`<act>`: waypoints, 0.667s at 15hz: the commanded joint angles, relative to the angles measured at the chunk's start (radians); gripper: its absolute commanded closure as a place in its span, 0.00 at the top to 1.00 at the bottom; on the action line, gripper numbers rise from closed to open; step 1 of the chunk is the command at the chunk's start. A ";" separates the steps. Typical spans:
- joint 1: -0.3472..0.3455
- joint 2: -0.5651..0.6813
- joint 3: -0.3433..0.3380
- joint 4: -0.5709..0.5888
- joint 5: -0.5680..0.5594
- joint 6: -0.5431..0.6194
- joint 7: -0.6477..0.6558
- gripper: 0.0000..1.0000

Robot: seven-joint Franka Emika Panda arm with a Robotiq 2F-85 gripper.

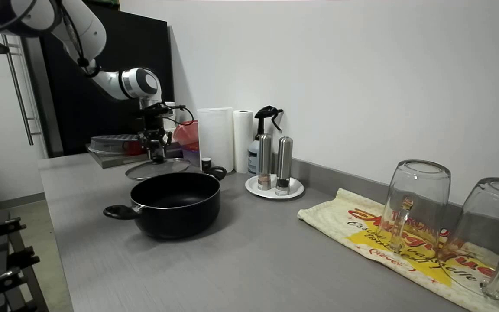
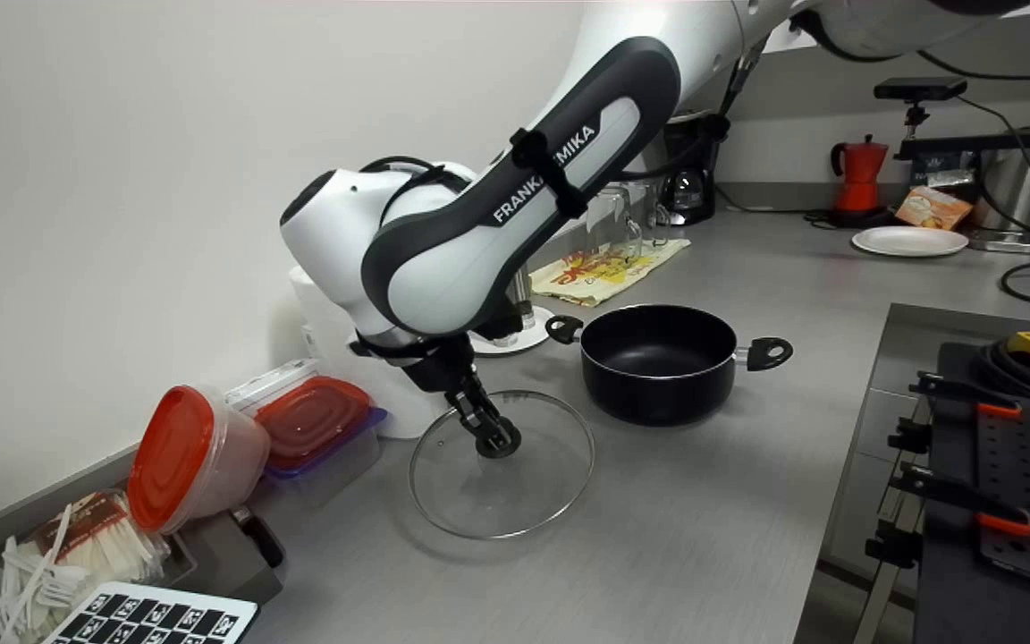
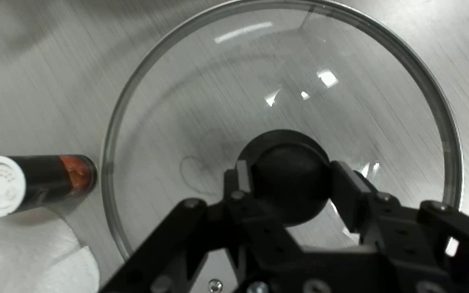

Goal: Remove the lid from the pot and put it on the table

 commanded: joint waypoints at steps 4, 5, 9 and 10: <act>0.041 0.145 -0.012 0.246 0.043 -0.132 -0.071 0.24; 0.041 0.158 -0.014 0.268 0.049 -0.136 -0.072 0.24; 0.034 0.201 -0.012 0.339 0.092 -0.157 -0.058 0.24; 0.035 0.210 -0.015 0.351 0.098 -0.156 -0.062 0.24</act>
